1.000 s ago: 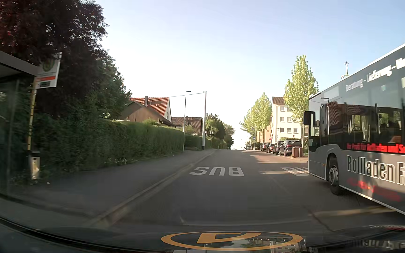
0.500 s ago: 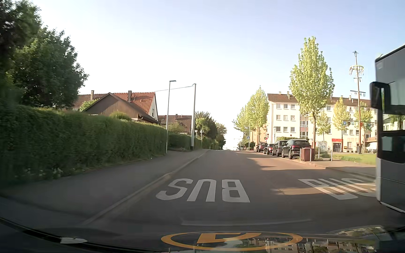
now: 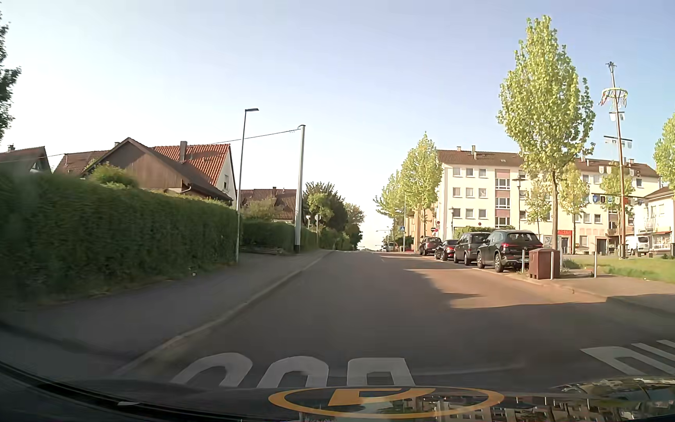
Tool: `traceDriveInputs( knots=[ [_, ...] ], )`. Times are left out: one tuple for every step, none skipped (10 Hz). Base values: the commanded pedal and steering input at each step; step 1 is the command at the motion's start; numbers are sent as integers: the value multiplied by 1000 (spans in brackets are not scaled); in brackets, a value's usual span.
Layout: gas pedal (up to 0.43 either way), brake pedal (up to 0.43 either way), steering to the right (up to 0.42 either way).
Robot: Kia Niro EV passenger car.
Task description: Follow the waypoints while adhering to traffic rules and regulations
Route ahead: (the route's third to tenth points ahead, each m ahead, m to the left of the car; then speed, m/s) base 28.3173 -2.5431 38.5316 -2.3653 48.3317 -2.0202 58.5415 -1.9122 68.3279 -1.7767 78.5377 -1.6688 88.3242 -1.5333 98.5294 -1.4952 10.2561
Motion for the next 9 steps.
traceDriveInputs(
  knots=[
    [228,0,28],
    [260,0,28],
    [331,0,28],
    [350,0,28],
    [350,0,26],
    [331,0,24],
    [287,0,22],
    [197,0,19],
    [197,0,18]
  ],
)
